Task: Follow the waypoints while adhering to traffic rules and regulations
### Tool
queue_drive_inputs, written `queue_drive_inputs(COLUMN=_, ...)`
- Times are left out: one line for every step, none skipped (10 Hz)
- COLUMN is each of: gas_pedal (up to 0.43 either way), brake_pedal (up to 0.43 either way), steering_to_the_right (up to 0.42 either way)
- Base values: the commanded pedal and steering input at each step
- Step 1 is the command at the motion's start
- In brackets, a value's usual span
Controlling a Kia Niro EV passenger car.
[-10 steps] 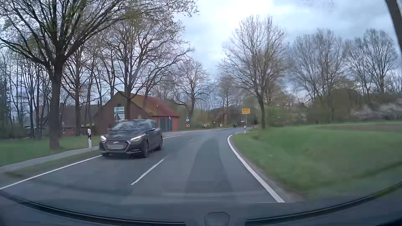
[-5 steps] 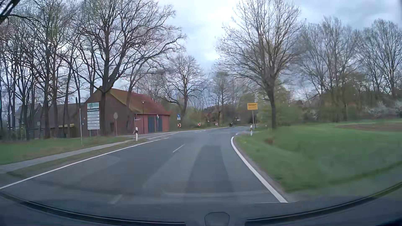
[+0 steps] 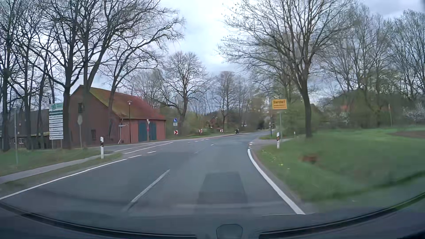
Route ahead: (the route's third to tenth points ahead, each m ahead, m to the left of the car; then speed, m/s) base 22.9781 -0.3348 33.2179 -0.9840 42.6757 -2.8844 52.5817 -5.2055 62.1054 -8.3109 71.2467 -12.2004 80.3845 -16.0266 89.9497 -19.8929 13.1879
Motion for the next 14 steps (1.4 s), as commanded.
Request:
queue_drive_inputs(gas_pedal=0.008, brake_pedal=0.0, steering_to_the_right=0.034)
queue_drive_inputs(gas_pedal=0.008, brake_pedal=0.0, steering_to_the_right=0.034)
queue_drive_inputs(gas_pedal=0.008, brake_pedal=0.0, steering_to_the_right=0.034)
queue_drive_inputs(gas_pedal=0.02, brake_pedal=0.0, steering_to_the_right=0.034)
queue_drive_inputs(gas_pedal=0.02, brake_pedal=0.0, steering_to_the_right=0.033)
queue_drive_inputs(gas_pedal=0.02, brake_pedal=0.0, steering_to_the_right=0.032)
queue_drive_inputs(gas_pedal=0.02, brake_pedal=0.0, steering_to_the_right=0.031)
queue_drive_inputs(gas_pedal=0.028, brake_pedal=0.0, steering_to_the_right=0.03)
queue_drive_inputs(gas_pedal=0.028, brake_pedal=0.0, steering_to_the_right=0.031)
queue_drive_inputs(gas_pedal=0.028, brake_pedal=0.0, steering_to_the_right=0.03)
queue_drive_inputs(gas_pedal=0.028, brake_pedal=0.0, steering_to_the_right=0.03)
queue_drive_inputs(gas_pedal=0.028, brake_pedal=0.0, steering_to_the_right=0.028)
queue_drive_inputs(gas_pedal=0.028, brake_pedal=0.0, steering_to_the_right=0.027)
queue_drive_inputs(gas_pedal=0.028, brake_pedal=0.0, steering_to_the_right=0.026)
